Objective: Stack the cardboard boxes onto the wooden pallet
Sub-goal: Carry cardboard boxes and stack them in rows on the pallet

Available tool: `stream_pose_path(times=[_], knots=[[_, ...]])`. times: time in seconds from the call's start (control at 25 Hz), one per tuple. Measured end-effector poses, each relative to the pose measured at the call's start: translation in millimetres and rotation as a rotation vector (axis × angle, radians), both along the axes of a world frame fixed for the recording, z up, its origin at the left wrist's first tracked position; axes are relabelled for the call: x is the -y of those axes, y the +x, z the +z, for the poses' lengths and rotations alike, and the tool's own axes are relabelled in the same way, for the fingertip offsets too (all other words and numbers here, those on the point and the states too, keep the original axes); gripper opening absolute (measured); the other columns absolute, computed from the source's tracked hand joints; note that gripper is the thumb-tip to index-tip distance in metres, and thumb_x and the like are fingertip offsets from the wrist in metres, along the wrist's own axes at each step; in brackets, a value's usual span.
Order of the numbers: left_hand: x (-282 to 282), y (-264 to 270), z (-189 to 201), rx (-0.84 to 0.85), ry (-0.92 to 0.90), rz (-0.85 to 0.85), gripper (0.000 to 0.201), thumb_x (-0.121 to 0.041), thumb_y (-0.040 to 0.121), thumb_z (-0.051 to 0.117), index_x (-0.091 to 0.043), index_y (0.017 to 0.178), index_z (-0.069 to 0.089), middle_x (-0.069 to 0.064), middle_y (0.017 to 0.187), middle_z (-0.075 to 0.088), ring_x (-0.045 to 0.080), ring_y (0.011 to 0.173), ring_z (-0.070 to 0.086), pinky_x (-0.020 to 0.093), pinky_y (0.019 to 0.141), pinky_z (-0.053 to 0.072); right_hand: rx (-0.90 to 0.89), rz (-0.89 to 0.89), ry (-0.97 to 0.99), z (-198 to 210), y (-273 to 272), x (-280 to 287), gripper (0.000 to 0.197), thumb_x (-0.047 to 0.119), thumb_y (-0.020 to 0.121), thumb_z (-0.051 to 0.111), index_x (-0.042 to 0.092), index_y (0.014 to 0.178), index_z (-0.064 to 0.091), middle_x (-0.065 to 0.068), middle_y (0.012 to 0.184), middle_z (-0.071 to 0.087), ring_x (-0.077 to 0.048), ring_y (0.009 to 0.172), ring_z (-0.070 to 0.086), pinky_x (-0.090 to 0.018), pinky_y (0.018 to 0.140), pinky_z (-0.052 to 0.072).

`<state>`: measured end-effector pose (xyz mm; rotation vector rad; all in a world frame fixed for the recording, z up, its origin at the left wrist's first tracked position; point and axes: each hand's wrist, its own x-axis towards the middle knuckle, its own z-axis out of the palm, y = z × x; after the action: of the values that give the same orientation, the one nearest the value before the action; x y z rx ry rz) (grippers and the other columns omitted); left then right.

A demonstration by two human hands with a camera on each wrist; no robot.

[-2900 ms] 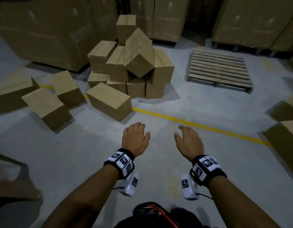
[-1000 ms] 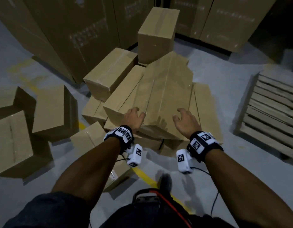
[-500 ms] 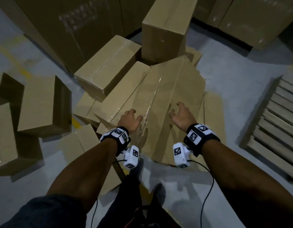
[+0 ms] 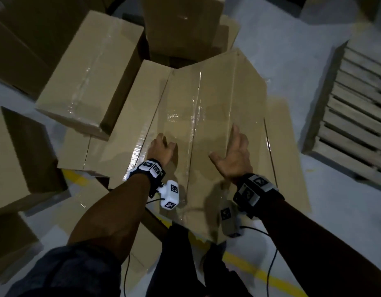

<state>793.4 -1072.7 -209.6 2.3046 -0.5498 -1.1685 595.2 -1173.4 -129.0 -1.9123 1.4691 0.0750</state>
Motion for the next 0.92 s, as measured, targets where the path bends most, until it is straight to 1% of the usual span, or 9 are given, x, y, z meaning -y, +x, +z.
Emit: stream_pose_path(times=[0.12,0.2,0.36,0.48,0.6,0.68,0.72,0.8,0.92], knots=[[5.6,2.9,-11.6,-0.079,-0.007,0.008,0.066,-0.043,0.098,0.05,-0.019,0.153,0.023,0.015,0.15,0.04,0.038,0.132,0.045,0.044,0.107,0.039,0.034,0.005,0.01,-7.8,-1.7,4.4,0.11,0.048,0.081,0.074,0.044,0.153,-0.008,-0.004,0.164,0.007,-0.041,0.144,0.028,-0.062,0.109,0.037],[9.9,-0.6,-15.0,-0.16,-0.029,0.04,0.076,-0.049,0.095,0.051,-0.023,0.156,0.014,0.014,0.155,0.035,0.036,0.136,0.042,0.047,0.111,0.037,0.042,-0.008,0.001,-9.9,-1.4,5.1,0.109,0.046,0.081,0.074,0.044,0.154,-0.008,-0.005,0.164,0.008,-0.039,0.145,0.027,-0.061,0.11,0.037],[11.0,-5.5,-7.0,-0.206,-0.107,0.123,0.099,-0.077,0.072,0.062,-0.037,0.151,0.017,0.011,0.151,0.038,0.037,0.129,0.047,0.055,0.107,0.041,0.073,-0.029,-0.007,-9.2,-3.3,4.1,0.108,0.044,0.08,0.071,0.04,0.155,-0.008,-0.01,0.165,0.008,-0.037,0.149,0.02,-0.059,0.115,0.033],[11.4,-8.0,17.4,-0.11,-0.122,0.091,0.095,-0.064,0.078,0.067,-0.037,0.152,0.014,0.01,0.15,0.029,0.039,0.129,0.044,0.054,0.106,0.041,0.147,-0.09,-0.025,3.2,-9.2,10.1,0.109,0.044,0.079,0.069,0.028,0.159,-0.003,-0.009,0.165,0.015,-0.032,0.148,0.023,-0.051,0.117,0.031],[9.2,-15.4,48.0,0.009,-0.119,0.0,0.093,-0.061,0.079,0.067,-0.039,0.151,0.011,0.008,0.15,0.025,0.04,0.127,0.045,0.048,0.102,0.044,0.184,-0.212,-0.009,17.8,-20.3,21.9,0.105,0.038,0.08,0.076,0.035,0.158,0.005,0.002,0.162,0.028,-0.024,0.143,0.035,-0.043,0.117,0.033],[7.9,-25.2,69.7,0.051,-0.132,-0.09,0.091,-0.057,0.082,0.066,-0.041,0.152,0.011,0.008,0.15,0.025,0.037,0.119,0.051,0.039,0.096,0.045,0.216,-0.281,-0.015,27.2,-30.9,27.7,0.103,0.04,0.079,0.076,0.038,0.157,0.009,0.003,0.157,0.037,-0.022,0.14,0.041,-0.041,0.115,0.036],[9.2,-30.6,80.1,0.071,-0.133,-0.137,0.091,-0.057,0.083,0.066,-0.042,0.153,0.009,0.009,0.15,0.025,0.036,0.115,0.054,0.039,0.095,0.045,0.214,-0.304,-0.023,32.9,-36.9,29.9,0.103,0.04,0.079,0.077,0.037,0.157,0.009,0.001,0.156,0.04,-0.024,0.139,0.043,-0.04,0.114,0.037],[14.4,-40.0,92.3,0.113,-0.121,-0.229,0.097,-0.061,0.08,0.066,-0.045,0.153,0.004,0.009,0.157,0.021,0.039,0.12,0.054,0.045,0.1,0.046,0.176,-0.325,-0.036,41.9,-48.0,32.8,0.105,0.042,0.08,0.077,0.034,0.157,0.007,-0.006,0.154,0.042,-0.029,0.137,0.045,-0.039,0.112,0.038],[22.7,-54.4,106.0,0.124,-0.094,-0.288,0.104,-0.061,0.076,0.068,-0.046,0.153,-0.001,0.006,0.164,0.01,0.043,0.14,0.036,0.055,0.109,0.04,0.111,-0.32,-0.054,51.8,-65.6,33.6,0.108,0.048,0.08,0.076,0.039,0.157,0.002,-0.014,0.147,0.047,-0.035,0.128,0.052,-0.042,0.104,0.042]])
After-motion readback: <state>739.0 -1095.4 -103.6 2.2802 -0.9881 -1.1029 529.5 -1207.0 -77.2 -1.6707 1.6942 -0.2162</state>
